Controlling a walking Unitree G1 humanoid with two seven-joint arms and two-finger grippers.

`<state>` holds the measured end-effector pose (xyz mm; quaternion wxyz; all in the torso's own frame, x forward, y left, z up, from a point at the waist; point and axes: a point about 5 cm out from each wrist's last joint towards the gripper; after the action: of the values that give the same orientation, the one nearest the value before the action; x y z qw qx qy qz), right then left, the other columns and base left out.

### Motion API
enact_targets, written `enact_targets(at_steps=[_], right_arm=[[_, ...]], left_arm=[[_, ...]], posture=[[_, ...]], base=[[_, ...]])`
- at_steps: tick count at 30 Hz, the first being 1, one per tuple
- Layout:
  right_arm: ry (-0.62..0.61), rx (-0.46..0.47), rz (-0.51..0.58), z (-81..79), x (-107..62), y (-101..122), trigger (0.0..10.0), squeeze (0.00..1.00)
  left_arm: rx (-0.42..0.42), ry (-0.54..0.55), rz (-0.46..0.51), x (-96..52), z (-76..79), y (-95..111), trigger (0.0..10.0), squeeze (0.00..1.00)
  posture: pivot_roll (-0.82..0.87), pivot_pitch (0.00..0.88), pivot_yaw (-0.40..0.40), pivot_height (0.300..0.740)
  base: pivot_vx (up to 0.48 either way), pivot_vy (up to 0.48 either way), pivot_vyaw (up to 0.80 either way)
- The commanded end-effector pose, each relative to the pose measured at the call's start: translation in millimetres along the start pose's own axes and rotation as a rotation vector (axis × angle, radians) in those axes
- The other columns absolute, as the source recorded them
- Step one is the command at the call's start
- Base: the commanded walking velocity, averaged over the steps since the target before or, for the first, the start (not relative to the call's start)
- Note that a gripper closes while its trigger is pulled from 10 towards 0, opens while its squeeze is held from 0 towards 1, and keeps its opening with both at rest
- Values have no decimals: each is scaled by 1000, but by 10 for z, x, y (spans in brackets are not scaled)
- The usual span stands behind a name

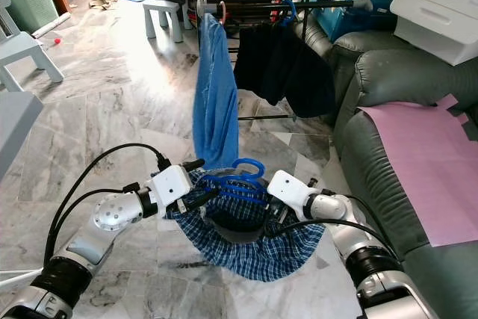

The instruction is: Hang hanger

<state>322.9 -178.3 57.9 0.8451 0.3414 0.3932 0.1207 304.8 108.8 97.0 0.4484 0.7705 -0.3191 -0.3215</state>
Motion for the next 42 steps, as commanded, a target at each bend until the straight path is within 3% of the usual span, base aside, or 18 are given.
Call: enact_targets(at_steps=[1,4,5,10,16,19,21,22,23,24,25,27,28,34,42], right_arm=[[-23,21,16,38,1,46,0,0],[-69,125,-18,36,29,11,0,0],[-100,181,-28,45,34,-5,0,0],[-200,314,-38,95,31,-28,0,0],[-359,547,-51,110,6,-77,0,0],[-408,609,-61,98,-19,-95,0,0],[-495,678,-57,65,-63,-101,0,0],[-506,694,-56,53,-69,-97,1333,0],[-520,719,-37,25,-69,-73,2000,0],[-529,737,-25,7,-72,-54,2000,0],[-539,731,-28,-26,-71,-43,9882,0],[-550,726,-43,-75,-68,-39,10000,0],[-603,780,-75,-119,-87,-79,10000,0],[-656,851,-98,-168,-142,-120,10000,0],[-699,831,-159,-77,-241,-242,10000,0]], left_arm=[[-6,-9,1,-8,15,5,10000,1000],[-87,51,24,-27,16,-14,10000,1000],[-154,97,33,-43,12,-22,10000,1000],[-265,223,46,-83,14,-58,10000,1000],[-463,539,53,-137,82,-145,10000,1000],[-522,651,32,-167,121,-199,10000,1000],[-518,716,0,-195,162,-245,10000,1000],[-524,725,-6,-200,170,-253,10000,1000],[-530,761,-21,-235,154,-284,10000,1000],[-532,789,-32,-261,142,-302,10000,1000],[-544,806,-51,-291,136,-345,10000,1000],[-565,824,-71,-328,131,-401,10000,969],[-608,829,-80,-354,119,-449,10000,0],[-611,828,-87,-306,94,-458,10000,0],[-648,779,-28,-125,138,-346,10000,0]], posture=[[38,89,-24,740],[38,95,-28,740],[38,97,-26,740],[38,102,-24,740],[37,102,-24,740],[31,102,-24,740],[20,96,-23,740],[20,96,-23,740],[10,92,-20,740],[10,92,-20,740],[6,88,-15,740],[4,85,-15,740],[1,75,-14,740],[-2,64,-14,740],[-14,38,-24,740]], base=[[0,0,0],[0,0,0],[0,0,0],[0,0,0],[0,0,0],[0,0,0],[0,0,0],[0,0,0],[0,0,0],[0,0,0],[0,0,0],[0,0,0],[0,0,0],[0,0,0],[218,0,0]])
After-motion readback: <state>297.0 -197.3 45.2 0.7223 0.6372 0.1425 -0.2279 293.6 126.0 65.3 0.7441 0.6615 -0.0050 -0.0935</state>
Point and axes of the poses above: a point about 5 cm out from each wrist's last joint towards the gripper, its own x axis pointing out of the wrist towards the gripper, its own y axis along the axis of the wrist's last joint, z = x × y, and after that the axes turned 4 degrees about -x, right-handed
